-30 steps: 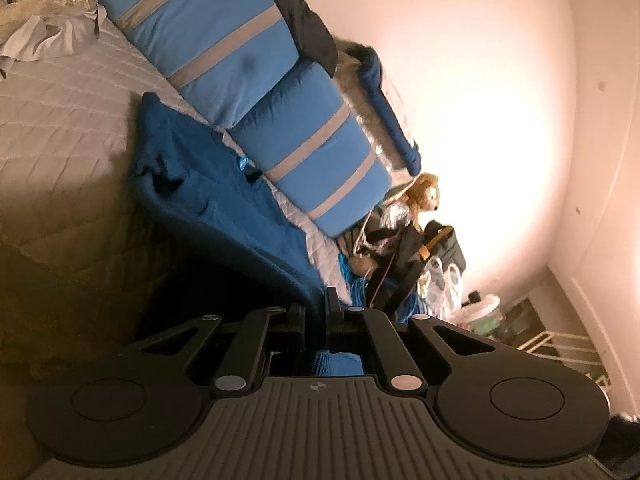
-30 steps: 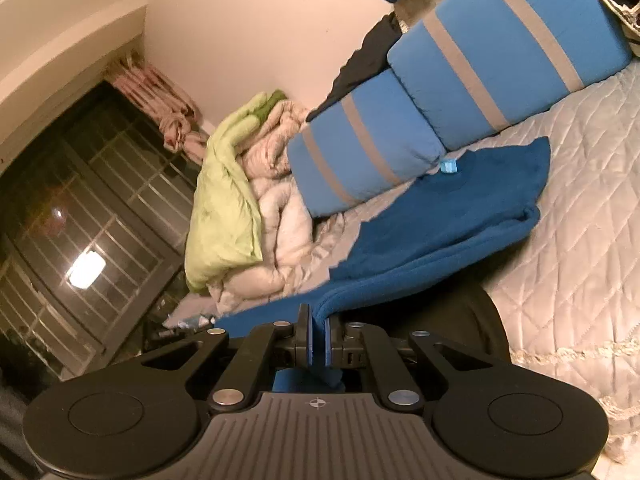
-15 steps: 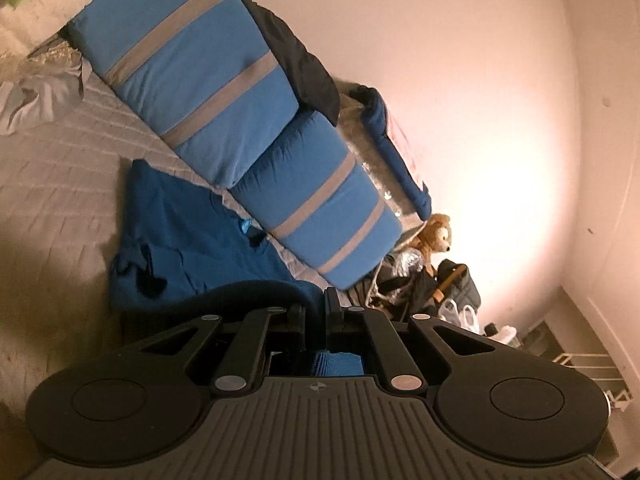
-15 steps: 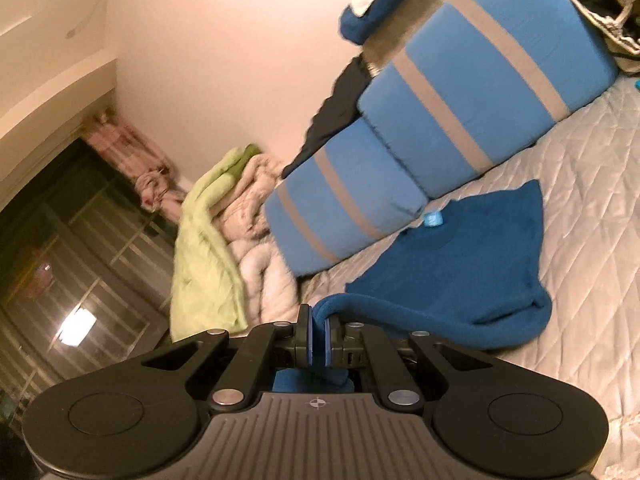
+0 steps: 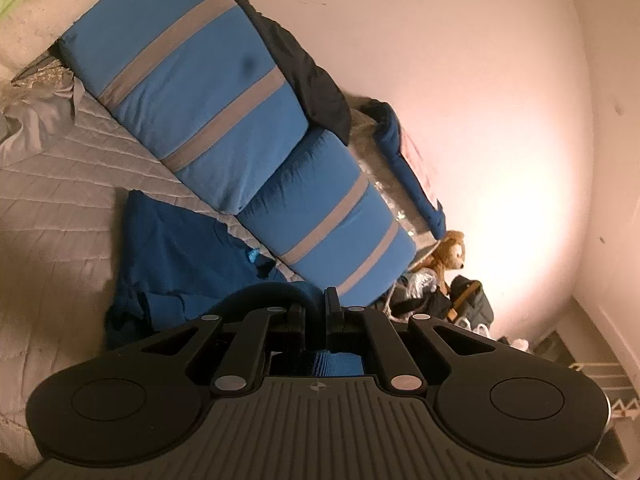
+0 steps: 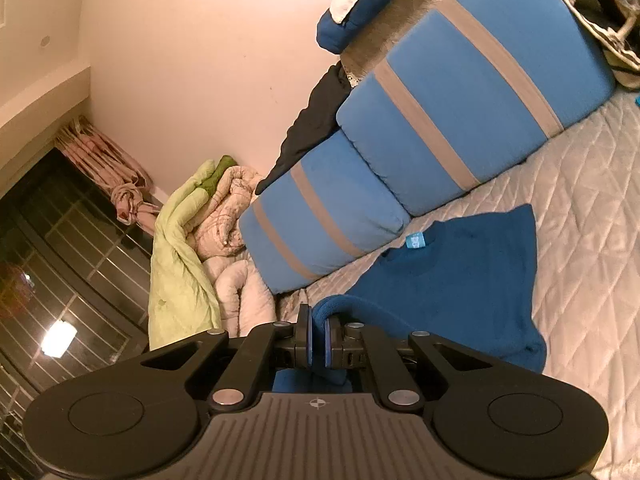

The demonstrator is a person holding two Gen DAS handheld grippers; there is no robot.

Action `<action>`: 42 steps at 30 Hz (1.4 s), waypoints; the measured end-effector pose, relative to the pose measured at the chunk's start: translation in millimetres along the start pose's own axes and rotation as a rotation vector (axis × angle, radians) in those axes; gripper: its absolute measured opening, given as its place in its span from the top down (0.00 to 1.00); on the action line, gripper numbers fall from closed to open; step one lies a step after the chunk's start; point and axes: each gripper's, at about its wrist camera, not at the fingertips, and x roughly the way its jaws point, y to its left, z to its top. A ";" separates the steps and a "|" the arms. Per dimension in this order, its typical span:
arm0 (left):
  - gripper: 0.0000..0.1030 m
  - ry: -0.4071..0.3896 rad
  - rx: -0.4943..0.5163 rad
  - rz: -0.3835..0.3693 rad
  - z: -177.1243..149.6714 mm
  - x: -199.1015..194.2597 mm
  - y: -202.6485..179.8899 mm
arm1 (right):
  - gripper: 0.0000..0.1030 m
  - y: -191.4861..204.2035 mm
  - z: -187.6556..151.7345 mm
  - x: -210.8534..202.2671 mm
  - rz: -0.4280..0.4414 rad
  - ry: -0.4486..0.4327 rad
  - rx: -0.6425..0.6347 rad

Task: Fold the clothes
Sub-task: 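Fold the held hem up toward the collar with both grippers and release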

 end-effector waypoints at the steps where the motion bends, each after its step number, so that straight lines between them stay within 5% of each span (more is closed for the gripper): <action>1: 0.93 -0.001 -0.004 0.002 2.1 2.1 1.5 | 0.93 -0.2 2.5 3.0 0.000 0.000 -0.003; 21: 0.92 -0.005 -0.065 0.035 36.1 56.9 34.5 | 0.92 -37.2 38.8 54.8 -0.021 -0.039 0.044; 42: 0.92 0.033 -0.155 0.132 56.5 135.8 99.2 | 0.92 -128.4 67.0 133.6 -0.107 -0.017 0.154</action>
